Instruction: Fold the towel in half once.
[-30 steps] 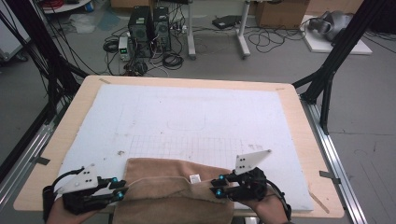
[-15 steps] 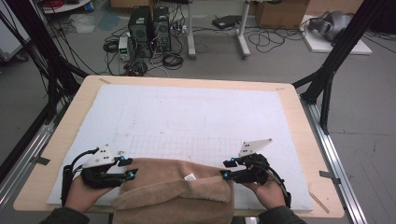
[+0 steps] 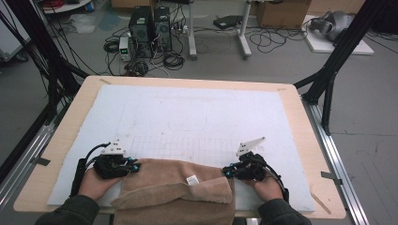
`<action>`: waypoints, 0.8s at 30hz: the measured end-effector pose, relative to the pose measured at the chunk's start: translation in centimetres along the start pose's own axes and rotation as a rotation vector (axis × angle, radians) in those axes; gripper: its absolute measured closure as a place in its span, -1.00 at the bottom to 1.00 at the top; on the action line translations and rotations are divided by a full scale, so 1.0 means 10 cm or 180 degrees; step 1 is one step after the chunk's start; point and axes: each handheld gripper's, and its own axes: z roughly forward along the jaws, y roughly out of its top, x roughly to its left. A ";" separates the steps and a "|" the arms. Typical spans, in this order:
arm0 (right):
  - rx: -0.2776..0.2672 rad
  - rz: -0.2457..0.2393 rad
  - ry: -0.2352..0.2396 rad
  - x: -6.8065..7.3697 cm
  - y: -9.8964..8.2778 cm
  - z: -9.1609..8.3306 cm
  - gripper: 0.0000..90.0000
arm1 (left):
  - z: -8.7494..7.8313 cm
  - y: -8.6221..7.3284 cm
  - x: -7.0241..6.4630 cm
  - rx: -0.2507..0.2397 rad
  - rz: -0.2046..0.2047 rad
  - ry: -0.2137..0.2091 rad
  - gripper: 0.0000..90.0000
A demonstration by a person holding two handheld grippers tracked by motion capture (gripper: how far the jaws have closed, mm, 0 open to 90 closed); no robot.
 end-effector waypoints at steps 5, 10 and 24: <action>-0.0015 -0.0066 -0.0283 -0.14 0.20 -0.06 0.89 | -0.01 0.19 0.11 -0.0252 -0.0079 0.0255 0.79; -0.0096 -0.0043 -0.0475 -0.48 0.54 -0.19 0.90 | 0.04 0.62 0.34 -0.0390 -0.0079 0.0464 0.79; -0.0463 0.0035 -0.1132 -1.23 1.45 -0.69 0.79 | 0.03 1.76 1.00 -0.0663 -0.0227 0.0752 0.71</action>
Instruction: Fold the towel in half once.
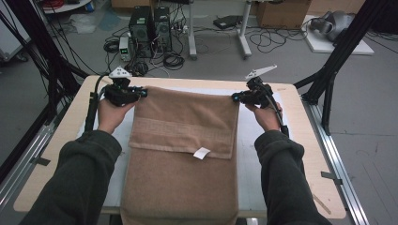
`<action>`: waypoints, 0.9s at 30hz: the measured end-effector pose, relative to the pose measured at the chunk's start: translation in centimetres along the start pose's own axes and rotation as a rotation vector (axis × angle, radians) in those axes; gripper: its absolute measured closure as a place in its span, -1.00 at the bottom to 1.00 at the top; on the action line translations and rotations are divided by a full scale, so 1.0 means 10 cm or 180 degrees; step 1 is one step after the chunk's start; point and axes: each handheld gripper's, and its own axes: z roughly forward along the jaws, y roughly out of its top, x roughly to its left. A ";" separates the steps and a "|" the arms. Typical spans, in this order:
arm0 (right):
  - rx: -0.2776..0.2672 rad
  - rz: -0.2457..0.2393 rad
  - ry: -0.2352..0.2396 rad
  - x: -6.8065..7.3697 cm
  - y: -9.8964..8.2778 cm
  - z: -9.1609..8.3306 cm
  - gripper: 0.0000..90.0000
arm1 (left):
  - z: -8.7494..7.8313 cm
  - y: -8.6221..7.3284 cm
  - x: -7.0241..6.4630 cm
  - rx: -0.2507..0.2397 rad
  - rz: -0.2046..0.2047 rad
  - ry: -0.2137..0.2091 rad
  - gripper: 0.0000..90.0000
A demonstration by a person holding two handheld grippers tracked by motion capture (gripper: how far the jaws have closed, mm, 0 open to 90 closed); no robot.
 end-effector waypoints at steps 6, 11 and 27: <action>0.0039 0.0149 0.0071 0.00 -0.18 0.14 0.28 | 0.03 -0.26 0.08 0.0158 -0.0114 -0.0060 0.19; 0.0023 0.0088 0.0185 0.19 -0.32 0.12 0.17 | -0.06 -0.54 0.01 0.0147 -0.0119 -0.0197 0.00; 0.0045 -0.0075 0.0481 0.81 -0.92 0.09 0.12 | -0.37 -1.23 -0.37 0.0277 0.0108 -0.0313 -0.07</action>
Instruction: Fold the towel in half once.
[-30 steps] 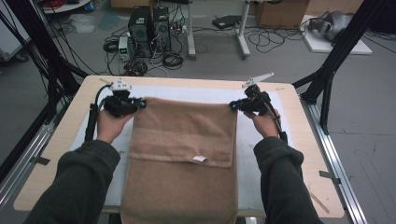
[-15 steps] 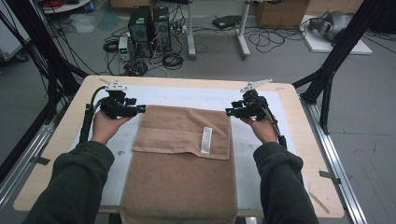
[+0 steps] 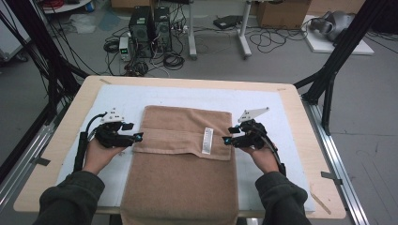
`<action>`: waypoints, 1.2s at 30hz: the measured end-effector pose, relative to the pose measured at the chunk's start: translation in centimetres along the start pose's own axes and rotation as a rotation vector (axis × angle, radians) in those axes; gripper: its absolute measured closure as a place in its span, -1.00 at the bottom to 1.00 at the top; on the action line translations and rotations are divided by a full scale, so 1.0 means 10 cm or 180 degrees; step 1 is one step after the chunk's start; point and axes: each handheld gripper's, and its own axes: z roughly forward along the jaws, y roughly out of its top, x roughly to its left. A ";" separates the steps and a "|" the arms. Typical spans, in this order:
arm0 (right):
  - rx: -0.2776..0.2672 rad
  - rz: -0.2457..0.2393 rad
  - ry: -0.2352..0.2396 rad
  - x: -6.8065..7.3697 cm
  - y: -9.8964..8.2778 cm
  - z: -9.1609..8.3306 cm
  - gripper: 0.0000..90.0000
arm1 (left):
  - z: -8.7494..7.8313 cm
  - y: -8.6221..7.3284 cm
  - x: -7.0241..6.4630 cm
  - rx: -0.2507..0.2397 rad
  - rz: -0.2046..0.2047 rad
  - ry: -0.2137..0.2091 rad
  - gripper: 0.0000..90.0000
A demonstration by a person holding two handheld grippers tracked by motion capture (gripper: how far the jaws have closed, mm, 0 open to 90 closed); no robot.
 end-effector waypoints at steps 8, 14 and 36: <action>0.0234 0.0008 0.0150 0.11 -0.25 0.19 0.26 | 0.09 -0.25 -0.06 0.0186 0.0000 -0.0193 0.29; 0.0405 -0.0148 0.0110 0.16 -0.29 0.27 0.35 | 0.20 -0.32 -0.10 0.0260 0.0071 -0.0309 0.36; 0.0182 0.0091 0.0228 0.06 -0.23 0.11 0.89 | 0.02 -0.23 -0.06 -0.0025 -0.0148 -0.0297 0.90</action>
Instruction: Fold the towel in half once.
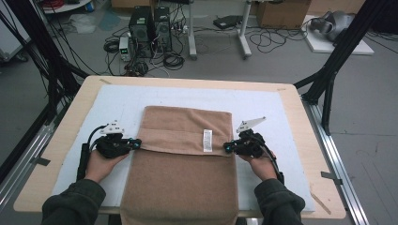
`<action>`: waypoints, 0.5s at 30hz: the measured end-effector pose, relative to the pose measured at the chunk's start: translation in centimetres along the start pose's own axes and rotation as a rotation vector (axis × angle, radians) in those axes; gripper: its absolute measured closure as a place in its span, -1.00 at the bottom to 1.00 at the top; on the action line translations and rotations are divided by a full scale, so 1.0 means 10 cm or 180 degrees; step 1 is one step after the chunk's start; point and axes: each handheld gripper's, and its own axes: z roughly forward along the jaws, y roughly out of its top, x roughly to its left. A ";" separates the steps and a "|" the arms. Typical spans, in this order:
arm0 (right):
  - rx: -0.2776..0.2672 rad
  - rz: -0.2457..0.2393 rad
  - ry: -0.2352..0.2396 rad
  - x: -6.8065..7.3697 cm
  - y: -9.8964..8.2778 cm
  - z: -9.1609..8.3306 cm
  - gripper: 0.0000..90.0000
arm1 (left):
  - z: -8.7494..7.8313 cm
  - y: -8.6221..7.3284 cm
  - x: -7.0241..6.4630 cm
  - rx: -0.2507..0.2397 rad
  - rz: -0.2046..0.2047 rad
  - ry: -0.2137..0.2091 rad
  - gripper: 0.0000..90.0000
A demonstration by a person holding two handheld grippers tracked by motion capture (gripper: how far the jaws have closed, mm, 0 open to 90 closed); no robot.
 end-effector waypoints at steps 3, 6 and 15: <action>-0.0049 -0.0047 0.0011 0.03 0.06 -0.06 0.89 | -0.05 0.02 -0.01 -0.0020 0.0020 -0.0005 0.90; -0.0070 -0.0095 0.0013 0.07 0.10 -0.13 0.89 | -0.11 0.03 -0.04 -0.0084 0.0011 -0.0019 0.90; -0.0240 -0.0152 0.0237 0.34 -0.04 -0.36 0.89 | -0.40 -0.09 -0.32 -0.0158 0.0168 -0.0148 0.90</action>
